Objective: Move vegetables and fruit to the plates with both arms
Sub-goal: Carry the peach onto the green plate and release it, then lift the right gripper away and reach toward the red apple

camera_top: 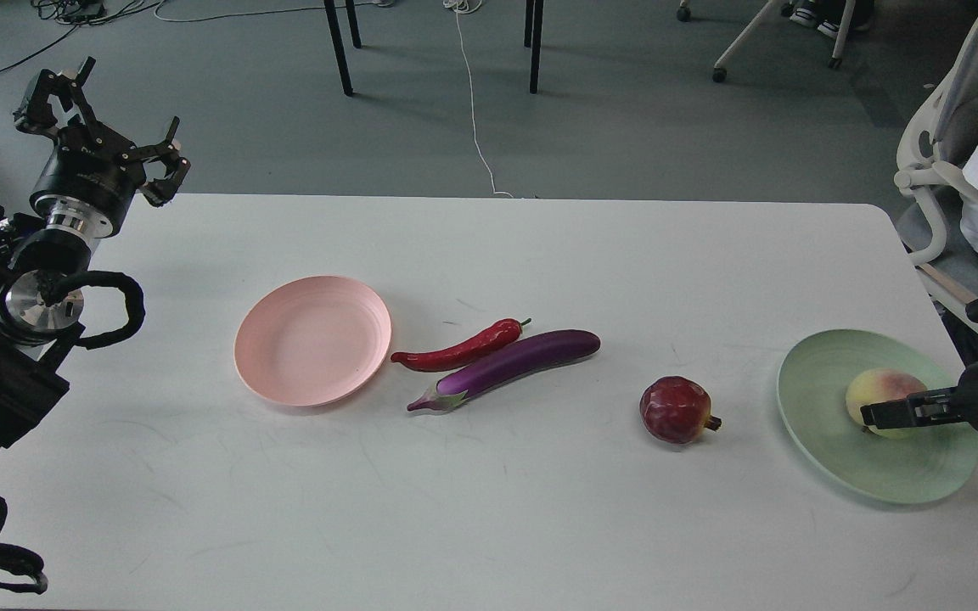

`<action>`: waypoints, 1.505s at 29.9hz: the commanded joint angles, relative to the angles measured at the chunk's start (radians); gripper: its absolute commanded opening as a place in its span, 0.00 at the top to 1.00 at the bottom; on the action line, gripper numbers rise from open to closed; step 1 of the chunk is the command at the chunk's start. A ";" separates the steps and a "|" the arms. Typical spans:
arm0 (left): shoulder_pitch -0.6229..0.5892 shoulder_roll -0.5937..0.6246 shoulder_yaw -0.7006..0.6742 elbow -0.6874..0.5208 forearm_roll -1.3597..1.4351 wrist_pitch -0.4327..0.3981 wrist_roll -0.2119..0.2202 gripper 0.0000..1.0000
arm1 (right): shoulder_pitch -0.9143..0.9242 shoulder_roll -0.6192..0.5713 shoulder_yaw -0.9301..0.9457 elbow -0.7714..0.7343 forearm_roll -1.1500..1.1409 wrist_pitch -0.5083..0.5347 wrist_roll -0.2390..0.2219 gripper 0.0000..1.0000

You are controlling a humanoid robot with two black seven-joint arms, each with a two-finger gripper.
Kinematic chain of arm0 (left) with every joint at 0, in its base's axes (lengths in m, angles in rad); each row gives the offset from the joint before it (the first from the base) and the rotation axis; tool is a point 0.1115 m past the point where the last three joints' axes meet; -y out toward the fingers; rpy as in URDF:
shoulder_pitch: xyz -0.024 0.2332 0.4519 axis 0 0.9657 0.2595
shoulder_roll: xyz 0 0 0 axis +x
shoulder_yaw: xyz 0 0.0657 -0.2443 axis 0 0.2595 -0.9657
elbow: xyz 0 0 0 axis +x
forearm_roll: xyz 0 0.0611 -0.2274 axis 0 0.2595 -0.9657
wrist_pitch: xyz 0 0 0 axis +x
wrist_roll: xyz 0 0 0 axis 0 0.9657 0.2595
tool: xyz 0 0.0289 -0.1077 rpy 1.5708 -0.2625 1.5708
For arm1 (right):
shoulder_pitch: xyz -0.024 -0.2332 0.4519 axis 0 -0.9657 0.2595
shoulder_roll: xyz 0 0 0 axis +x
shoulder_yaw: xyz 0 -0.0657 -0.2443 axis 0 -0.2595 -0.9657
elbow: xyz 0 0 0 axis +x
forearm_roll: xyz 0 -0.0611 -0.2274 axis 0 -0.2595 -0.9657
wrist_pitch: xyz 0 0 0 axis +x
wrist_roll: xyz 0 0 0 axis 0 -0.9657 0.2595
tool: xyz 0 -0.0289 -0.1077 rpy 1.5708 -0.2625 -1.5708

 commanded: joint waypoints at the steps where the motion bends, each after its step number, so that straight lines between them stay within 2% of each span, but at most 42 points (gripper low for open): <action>1: 0.000 0.001 0.000 0.001 0.000 0.000 -0.001 0.01 | 0.002 -0.016 0.007 0.007 0.000 -0.002 0.007 0.10; 3: -0.001 0.001 0.000 0.001 0.000 0.000 -0.003 0.01 | 0.002 -0.026 0.007 0.011 -0.008 -0.011 0.008 0.06; 9: -0.001 0.001 0.000 -0.001 0.000 0.000 -0.006 0.02 | 0.023 -0.077 0.007 0.057 -0.015 -0.014 0.011 0.05; 14: -0.001 0.021 0.000 -0.001 0.000 0.000 -0.001 0.01 | 0.144 -0.123 0.022 0.076 -0.006 -0.014 0.010 0.03; 18: 0.000 0.027 0.017 -0.005 0.003 0.000 0.011 0.01 | 0.187 -0.145 0.163 0.057 0.014 -0.008 0.008 0.02; 23: -0.017 0.041 0.161 -0.057 0.081 0.000 0.011 0.02 | 0.117 -0.131 0.360 -0.005 0.147 -0.006 0.010 0.02; 29: -0.032 0.152 0.164 -0.266 0.303 0.000 0.006 0.02 | -0.016 0.016 0.554 -0.119 0.433 -0.014 0.014 0.02; 33: -0.034 0.166 0.170 -0.407 0.431 0.000 0.008 0.02 | -0.125 0.094 0.668 -0.179 0.599 -0.012 0.013 0.02; 39: -0.047 0.202 0.166 -0.632 0.702 0.000 0.014 0.02 | -0.251 0.119 0.817 -0.196 0.727 -0.005 0.013 0.02; 43: -0.046 0.196 0.166 -0.656 0.706 0.000 0.015 0.02 | -0.276 0.116 0.814 -0.159 0.715 0.000 0.013 0.01; 45: -0.043 0.192 0.161 -0.648 0.701 0.000 0.005 0.02 | -0.262 0.115 0.796 -0.110 0.637 0.002 0.011 0.01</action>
